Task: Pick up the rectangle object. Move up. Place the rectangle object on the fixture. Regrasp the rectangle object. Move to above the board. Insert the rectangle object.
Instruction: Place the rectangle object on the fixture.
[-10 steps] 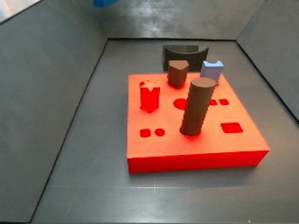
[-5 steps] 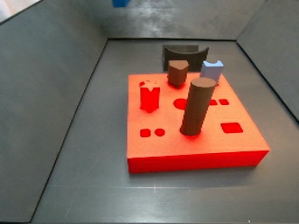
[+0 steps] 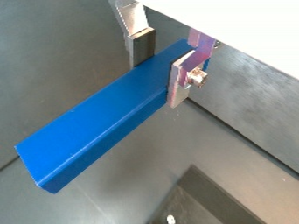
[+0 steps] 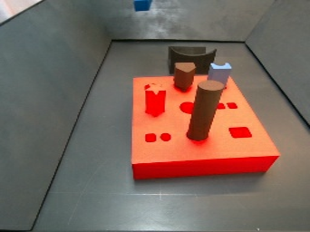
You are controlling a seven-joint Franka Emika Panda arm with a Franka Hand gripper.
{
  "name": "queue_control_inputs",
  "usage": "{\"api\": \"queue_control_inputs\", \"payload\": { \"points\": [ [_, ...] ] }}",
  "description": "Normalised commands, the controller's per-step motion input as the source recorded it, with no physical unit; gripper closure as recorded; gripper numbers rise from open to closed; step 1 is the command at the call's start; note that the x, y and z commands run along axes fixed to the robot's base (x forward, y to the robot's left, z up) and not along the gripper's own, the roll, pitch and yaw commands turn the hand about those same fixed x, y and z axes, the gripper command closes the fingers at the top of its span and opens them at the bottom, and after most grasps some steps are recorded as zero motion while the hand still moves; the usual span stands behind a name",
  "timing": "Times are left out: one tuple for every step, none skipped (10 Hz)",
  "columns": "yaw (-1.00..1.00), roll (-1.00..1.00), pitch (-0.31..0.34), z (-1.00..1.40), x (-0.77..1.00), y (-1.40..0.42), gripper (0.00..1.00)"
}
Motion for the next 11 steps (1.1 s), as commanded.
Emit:
{"api": "queue_control_inputs", "payload": {
  "points": [
    [0.01, -0.07, 0.035, -0.01, 1.0, -0.2, 1.0],
    [0.01, -0.08, 0.043, -0.02, 1.0, -0.17, 1.0],
    [0.01, -0.09, 0.055, -0.02, 1.0, -0.13, 1.0],
    [0.01, -0.09, 0.064, -0.02, 1.0, -0.11, 1.0],
    [0.01, -0.09, 0.073, -0.02, 1.0, -0.09, 1.0],
    [0.21, -1.0, 0.297, -0.08, 1.0, 0.09, 1.0],
    [0.19, -1.0, 0.299, -0.08, 1.0, 0.12, 1.0],
    [0.15, -1.0, 0.3, -0.06, 1.0, 0.12, 1.0],
    [0.13, -1.0, 0.301, -0.05, 1.0, 0.1, 1.0],
    [0.07, -1.0, 0.302, -0.04, 1.0, 0.08, 1.0],
    [0.05, -1.0, 0.302, -0.04, 1.0, 0.08, 1.0]
  ]
}}
